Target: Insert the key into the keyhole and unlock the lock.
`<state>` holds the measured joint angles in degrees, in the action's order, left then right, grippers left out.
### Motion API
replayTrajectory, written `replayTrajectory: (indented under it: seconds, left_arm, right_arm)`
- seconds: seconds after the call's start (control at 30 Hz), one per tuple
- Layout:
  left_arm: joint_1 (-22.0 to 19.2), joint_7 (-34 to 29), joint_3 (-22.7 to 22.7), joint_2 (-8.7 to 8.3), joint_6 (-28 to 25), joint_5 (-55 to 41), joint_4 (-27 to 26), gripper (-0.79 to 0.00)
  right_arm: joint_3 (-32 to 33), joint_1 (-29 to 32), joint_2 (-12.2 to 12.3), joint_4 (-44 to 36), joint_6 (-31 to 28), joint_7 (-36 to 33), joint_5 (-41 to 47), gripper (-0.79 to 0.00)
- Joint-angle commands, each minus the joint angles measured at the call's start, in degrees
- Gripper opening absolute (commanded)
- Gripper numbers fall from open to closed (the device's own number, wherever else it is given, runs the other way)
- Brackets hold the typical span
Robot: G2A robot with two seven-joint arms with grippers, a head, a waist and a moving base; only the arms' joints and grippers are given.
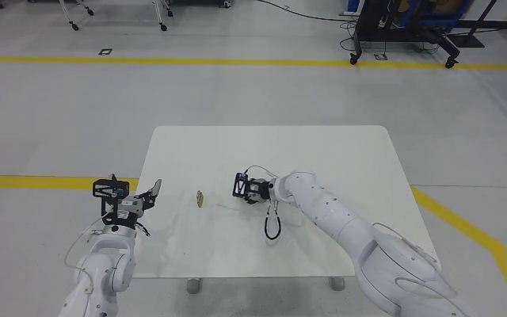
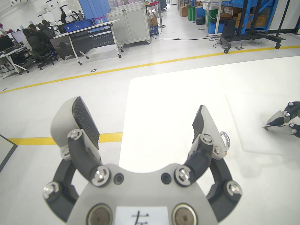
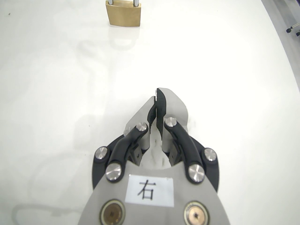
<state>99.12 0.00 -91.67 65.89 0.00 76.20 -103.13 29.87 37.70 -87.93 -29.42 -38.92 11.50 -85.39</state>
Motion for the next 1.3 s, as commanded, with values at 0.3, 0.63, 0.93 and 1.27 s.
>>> replayTrajectory:
  seconds: [0.3,0.63,0.93,1.27]
  left_arm:
    - [0.0,0.0,0.0,0.0,0.0,0.0,0.0,0.0]
    - [0.0,0.0,0.0,0.0,0.0,0.0,0.0,0.0]
    - [-2.7,-6.0,3.4,0.02,-5.1,2.9,-7.0,0.0]
    - [-19.8,-21.4,19.7,1.4,-12.4,8.8,-1.5,0.0]
  right_arm:
    - [1.5,0.1,2.3,-0.7,-3.0,14.2,-3.0,-0.785]
    - [2.9,1.2,4.0,-0.8,-3.2,19.1,-3.5,-0.785]
    - [5.1,3.8,5.4,-1.5,-0.1,22.5,-2.4,-0.785]
    - [7.2,7.2,9.8,-3.0,-0.6,41.0,-8.4,-0.785]
